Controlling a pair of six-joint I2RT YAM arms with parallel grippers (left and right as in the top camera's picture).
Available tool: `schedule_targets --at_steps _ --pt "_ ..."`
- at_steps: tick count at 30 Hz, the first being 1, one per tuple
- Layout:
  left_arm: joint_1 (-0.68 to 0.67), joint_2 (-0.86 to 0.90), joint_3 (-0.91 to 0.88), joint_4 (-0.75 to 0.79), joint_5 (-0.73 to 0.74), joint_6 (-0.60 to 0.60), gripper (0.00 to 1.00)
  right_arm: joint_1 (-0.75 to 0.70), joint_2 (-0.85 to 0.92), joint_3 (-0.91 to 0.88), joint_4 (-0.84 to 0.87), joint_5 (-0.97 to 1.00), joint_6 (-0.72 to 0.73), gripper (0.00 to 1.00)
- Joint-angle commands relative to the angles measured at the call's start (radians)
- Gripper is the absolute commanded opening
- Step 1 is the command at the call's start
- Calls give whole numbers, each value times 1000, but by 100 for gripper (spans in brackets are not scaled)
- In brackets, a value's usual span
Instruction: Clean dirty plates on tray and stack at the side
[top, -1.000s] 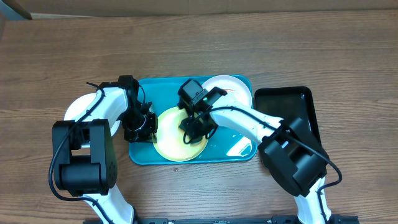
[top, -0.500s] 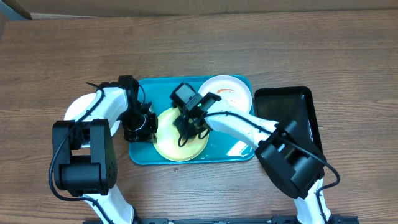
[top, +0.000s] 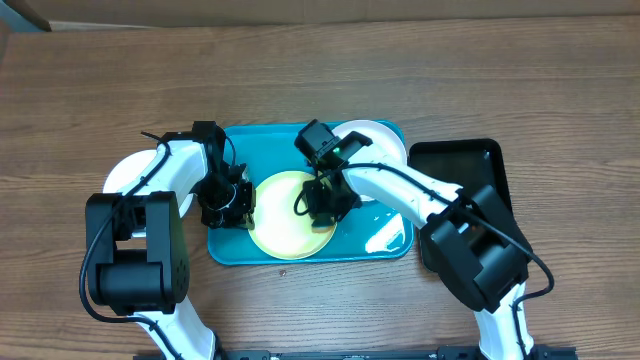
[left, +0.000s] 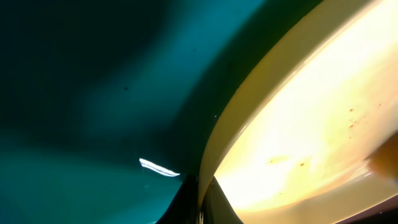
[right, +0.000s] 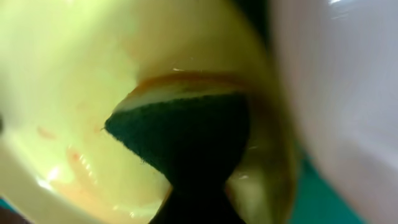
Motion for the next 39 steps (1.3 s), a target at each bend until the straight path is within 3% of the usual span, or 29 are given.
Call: schedule_targets --at_steps 1,13,19,24,35,39 --pt "-6 31 -21 -2 -37 -13 4 75 3 6 34 -88 -82 4" --pt "-6 31 -21 -9 -36 -14 4 140 3 6 196 105 -49 5" --pt "-6 31 -21 -16 -37 -14 4 90 3 9 129 236 -23 4" --pt "-6 31 -19 -17 -45 -15 4 10 -6 37 11 186 -23 4" --pt "-5 -53 74 -49 -153 -92 4 -98 -256 48 -42 159 -22 4" --pt "-5 -129 96 -55 -211 -138 4 -164 -347 48 -84 167 51 4"
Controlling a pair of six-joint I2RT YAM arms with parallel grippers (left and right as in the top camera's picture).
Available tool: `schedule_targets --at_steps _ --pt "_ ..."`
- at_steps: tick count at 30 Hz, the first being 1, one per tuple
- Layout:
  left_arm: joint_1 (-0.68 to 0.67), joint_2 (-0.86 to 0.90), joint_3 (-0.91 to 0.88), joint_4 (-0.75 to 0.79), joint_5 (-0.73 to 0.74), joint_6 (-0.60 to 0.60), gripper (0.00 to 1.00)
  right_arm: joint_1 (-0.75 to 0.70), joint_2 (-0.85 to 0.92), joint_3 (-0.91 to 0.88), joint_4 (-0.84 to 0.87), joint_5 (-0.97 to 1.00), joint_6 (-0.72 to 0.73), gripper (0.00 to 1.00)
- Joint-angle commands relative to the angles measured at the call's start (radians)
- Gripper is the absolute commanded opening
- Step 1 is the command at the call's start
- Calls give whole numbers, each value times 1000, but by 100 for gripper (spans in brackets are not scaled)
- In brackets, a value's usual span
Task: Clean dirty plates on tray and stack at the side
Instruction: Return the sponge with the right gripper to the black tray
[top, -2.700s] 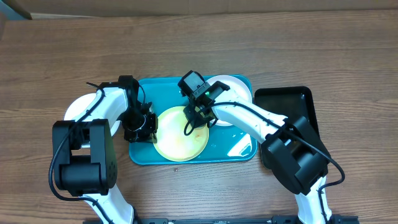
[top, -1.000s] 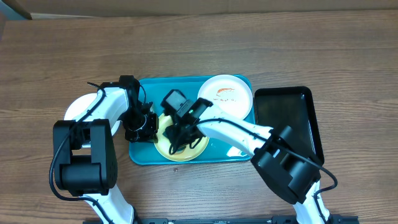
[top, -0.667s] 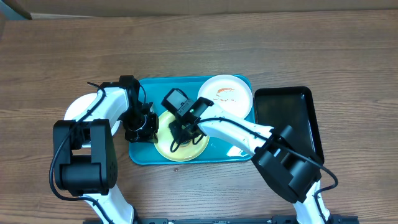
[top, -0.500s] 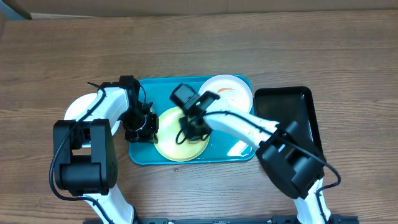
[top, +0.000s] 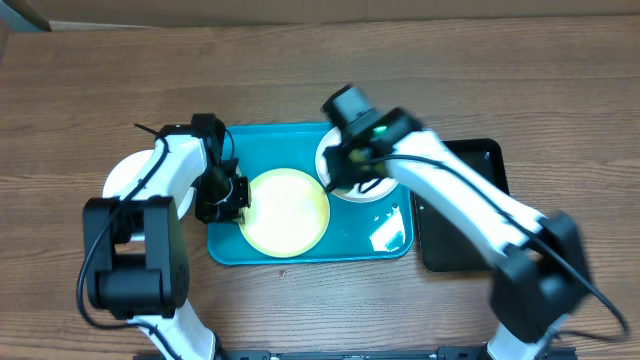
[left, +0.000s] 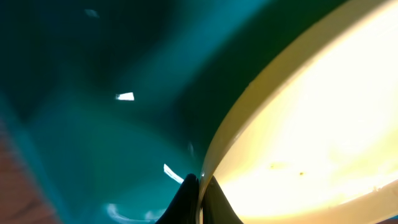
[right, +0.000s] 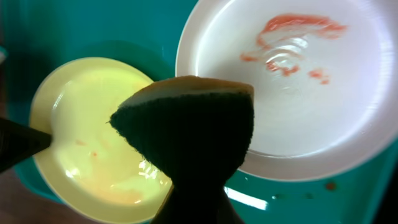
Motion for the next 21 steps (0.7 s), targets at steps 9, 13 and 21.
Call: schedule_targets --at_steps 9,13,21 --pt "2 -306 39 1 -259 -97 4 -285 -126 6 -194 44 139 4" --pt "2 -391 39 13 -297 -99 4 -382 -126 -33 -244 43 138 4" --pt "-6 -510 39 39 -452 -146 4 -520 -127 -198 -208 -51 0 4"
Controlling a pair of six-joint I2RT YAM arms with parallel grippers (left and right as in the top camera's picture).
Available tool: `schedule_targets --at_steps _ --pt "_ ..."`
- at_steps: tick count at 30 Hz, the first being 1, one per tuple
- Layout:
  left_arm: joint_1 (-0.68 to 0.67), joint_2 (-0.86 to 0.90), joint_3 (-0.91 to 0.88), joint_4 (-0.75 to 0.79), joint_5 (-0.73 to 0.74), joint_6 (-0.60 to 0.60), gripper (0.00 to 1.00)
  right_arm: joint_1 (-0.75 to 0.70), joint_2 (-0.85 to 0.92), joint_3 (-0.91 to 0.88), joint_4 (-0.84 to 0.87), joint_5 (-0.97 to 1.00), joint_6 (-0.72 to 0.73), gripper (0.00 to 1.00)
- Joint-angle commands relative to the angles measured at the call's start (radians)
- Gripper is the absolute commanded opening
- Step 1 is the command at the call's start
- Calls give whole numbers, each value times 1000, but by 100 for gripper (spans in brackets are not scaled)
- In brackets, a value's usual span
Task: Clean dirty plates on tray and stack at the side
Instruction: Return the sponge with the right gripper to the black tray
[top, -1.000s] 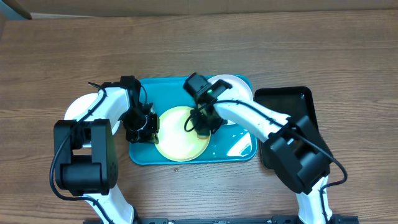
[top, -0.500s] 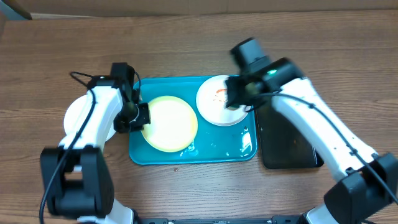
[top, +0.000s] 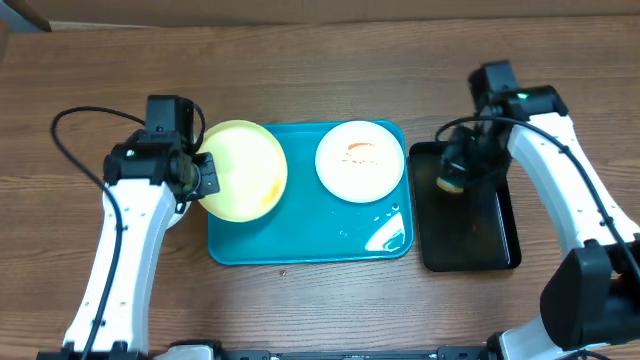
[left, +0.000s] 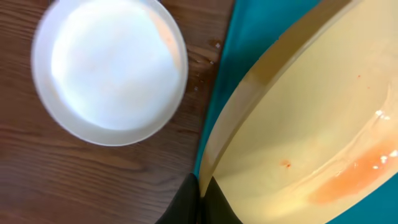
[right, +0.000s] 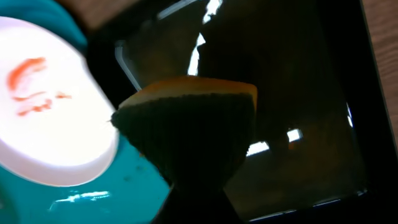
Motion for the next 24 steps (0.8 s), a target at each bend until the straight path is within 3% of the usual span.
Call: schedule_targets --at_steps 1,7,16,24 --pt "-13 -55 23 12 -130 -51 4 -29 -9 -67 25 -54 -71 4" --pt "-110 -94 23 53 -303 -48 4 -61 -38 -170 113 -152 -204 4" --pt "-338 -98 23 77 -602 -31 4 -64 -126 -344 254 -157 -247 4" --pt "-404 -98 23 66 -640 -32 4 -64 -410 -543 383 -75 -196 4"
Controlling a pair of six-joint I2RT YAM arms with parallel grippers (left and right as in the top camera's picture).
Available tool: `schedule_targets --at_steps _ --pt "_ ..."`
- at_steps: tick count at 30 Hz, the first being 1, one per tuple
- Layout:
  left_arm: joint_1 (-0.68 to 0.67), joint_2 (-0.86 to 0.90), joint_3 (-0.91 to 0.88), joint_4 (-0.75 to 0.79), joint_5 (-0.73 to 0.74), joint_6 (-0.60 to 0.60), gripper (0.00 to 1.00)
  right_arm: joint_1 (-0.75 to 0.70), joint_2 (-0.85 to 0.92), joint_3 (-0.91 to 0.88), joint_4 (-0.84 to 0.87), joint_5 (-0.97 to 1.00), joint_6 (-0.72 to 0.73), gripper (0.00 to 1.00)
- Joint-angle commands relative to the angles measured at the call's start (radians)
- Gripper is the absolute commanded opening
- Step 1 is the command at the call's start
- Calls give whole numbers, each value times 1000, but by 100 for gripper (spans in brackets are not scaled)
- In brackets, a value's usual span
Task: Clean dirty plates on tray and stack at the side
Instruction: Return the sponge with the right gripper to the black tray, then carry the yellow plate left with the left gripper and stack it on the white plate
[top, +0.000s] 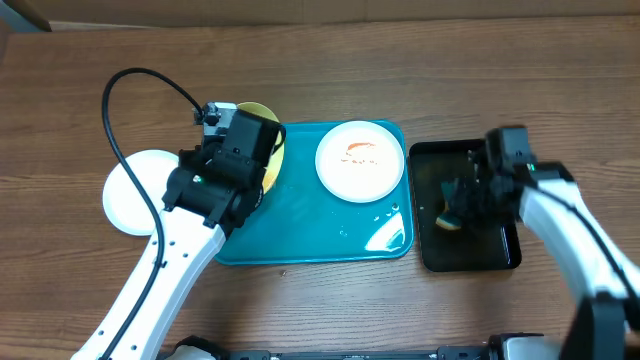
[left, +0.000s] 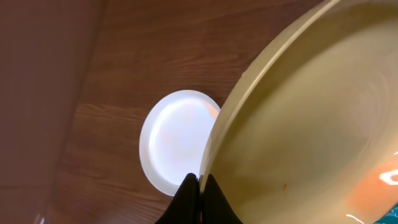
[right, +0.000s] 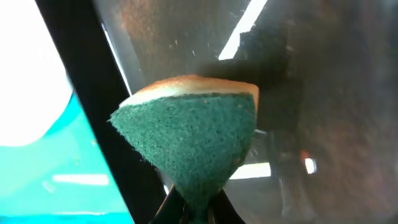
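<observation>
My left gripper (left: 201, 186) is shut on the rim of a yellow plate (left: 311, 124), which it holds tilted, high above the table. In the overhead view the yellow plate (top: 270, 150) peeks out behind the left arm at the teal tray's (top: 300, 235) left end. A clean white plate (left: 177, 140) lies on the wood below, left of the tray. A white plate (top: 360, 160) smeared red sits on the tray. My right gripper (right: 191, 208) is shut on a green-and-yellow sponge (right: 186, 137) over the black tray (top: 495, 245).
The black tray (right: 298, 93) stands right of the teal tray (right: 56, 162), with wet glints on both. The left arm's cable (top: 140, 85) loops over the wood at the back left. Bare wooden table (top: 400, 70) runs along the back.
My left gripper has risen with the yellow plate, which now stands more on edge; the white side plate looks smaller below. My right gripper has moved the sponge down to the black tray's left middle.
First the sponge was pressed on the yellow plate while my left gripper held its rim on the tray. Then the sponge hung above the smeared white plate. Later the yellow plate was raised at the tray's left edge, the sponge over the black tray. Now both are further along those ways.
</observation>
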Motion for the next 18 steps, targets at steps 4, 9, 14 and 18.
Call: schedule_targets --at_steps 4,9,14,18 --pt "-7 -21 23 3 -64 -5 4 -4 -296 -75 8 83 12 4" --pt "-7 -21 23 13 -76 -4 4 -4 -366 -77 -10 92 10 4" --pt "-8 -21 23 15 -201 -4 4 -4 -342 -77 -19 92 10 4" --pt "-21 -21 23 33 -341 -3 4 -4 -321 -77 -20 92 10 4"
